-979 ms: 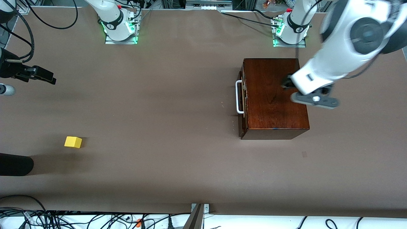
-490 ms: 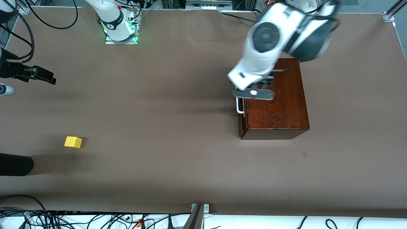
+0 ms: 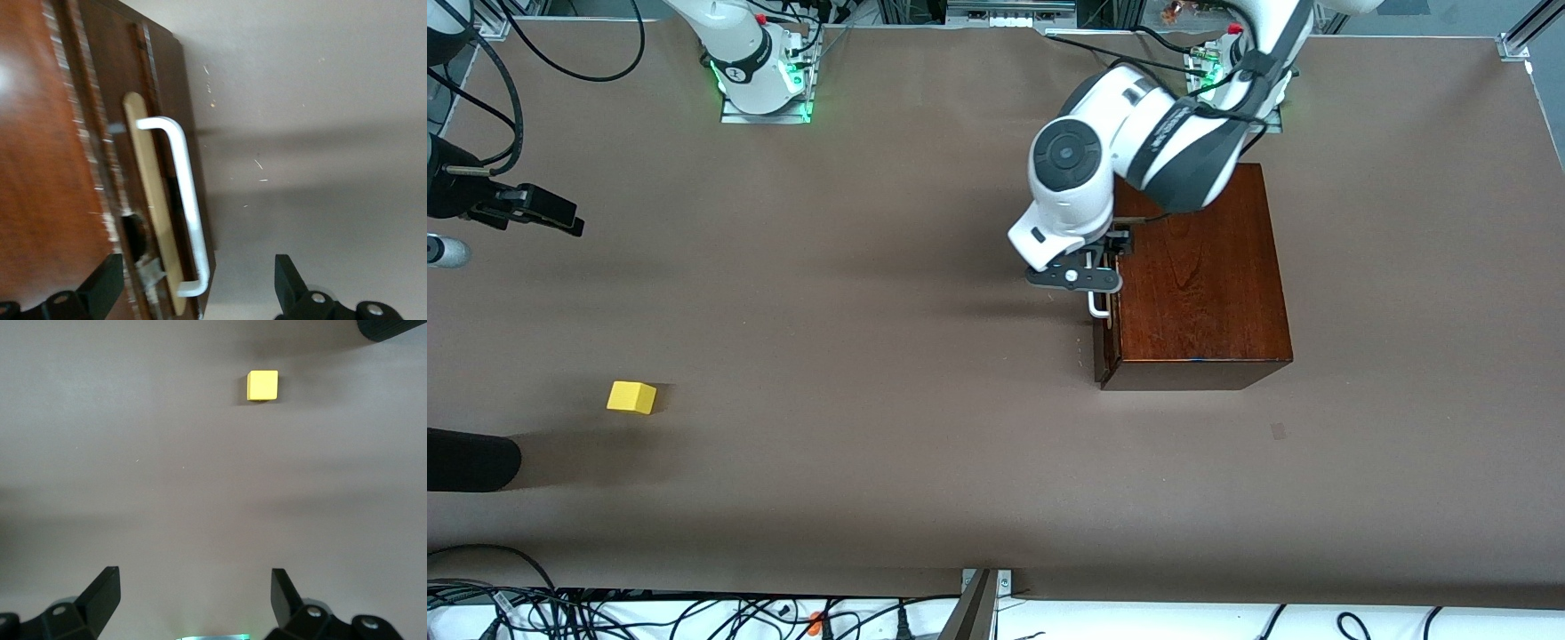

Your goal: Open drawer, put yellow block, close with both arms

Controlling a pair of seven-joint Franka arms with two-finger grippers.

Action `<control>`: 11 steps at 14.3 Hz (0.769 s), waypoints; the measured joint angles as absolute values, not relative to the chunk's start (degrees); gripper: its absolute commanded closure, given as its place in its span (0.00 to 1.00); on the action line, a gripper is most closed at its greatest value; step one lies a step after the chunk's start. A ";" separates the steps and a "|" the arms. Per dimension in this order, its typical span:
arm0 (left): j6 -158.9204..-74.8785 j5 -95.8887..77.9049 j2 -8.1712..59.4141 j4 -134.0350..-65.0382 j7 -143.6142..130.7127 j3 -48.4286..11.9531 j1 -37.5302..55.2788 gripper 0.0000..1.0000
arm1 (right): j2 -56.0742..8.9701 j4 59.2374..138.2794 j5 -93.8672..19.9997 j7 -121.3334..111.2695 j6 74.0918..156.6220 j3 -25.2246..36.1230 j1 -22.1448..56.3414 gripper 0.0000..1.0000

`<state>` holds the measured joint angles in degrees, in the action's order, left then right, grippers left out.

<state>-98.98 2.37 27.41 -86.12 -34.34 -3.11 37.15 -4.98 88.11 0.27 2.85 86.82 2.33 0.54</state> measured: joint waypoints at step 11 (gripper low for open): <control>-103.78 9.14 33.64 -86.63 -40.60 -3.05 39.85 0.00 | -4.98 88.12 0.27 2.85 86.96 2.33 0.54 0.00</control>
<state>-103.78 9.14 33.64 -86.63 -40.60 -3.05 39.85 -4.98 88.12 0.27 2.85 86.96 2.33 0.54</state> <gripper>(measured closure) 0.000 0.000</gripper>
